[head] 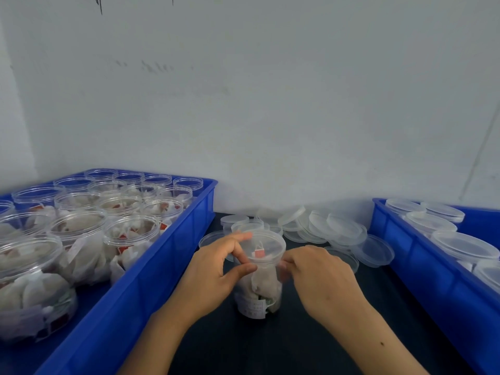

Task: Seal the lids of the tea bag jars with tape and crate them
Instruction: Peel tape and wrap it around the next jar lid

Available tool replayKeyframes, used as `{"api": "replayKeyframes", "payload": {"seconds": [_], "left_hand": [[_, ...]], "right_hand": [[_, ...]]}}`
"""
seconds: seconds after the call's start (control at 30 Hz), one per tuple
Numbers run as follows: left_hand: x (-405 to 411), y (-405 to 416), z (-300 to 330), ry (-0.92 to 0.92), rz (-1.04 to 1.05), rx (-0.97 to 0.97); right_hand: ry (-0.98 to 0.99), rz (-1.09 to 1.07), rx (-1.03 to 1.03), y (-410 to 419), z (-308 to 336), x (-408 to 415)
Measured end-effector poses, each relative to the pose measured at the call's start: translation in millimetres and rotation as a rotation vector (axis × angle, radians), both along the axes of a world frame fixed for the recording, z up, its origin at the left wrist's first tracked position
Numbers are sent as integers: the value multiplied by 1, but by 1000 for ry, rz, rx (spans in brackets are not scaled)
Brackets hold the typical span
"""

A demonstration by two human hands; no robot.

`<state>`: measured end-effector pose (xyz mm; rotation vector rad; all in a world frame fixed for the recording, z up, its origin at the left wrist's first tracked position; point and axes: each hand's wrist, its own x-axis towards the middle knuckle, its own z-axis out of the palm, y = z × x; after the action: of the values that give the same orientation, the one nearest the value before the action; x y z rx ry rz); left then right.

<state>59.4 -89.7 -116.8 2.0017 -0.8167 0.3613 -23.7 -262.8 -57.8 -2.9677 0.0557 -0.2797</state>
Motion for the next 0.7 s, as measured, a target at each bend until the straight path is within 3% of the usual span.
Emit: {"api": "replayKeyframes", "payload": {"seconds": [0.7], "left_hand": [[4, -3, -4, -63, 42, 4]], "right_hand": [[8, -21, 7, 5, 4, 2]]}}
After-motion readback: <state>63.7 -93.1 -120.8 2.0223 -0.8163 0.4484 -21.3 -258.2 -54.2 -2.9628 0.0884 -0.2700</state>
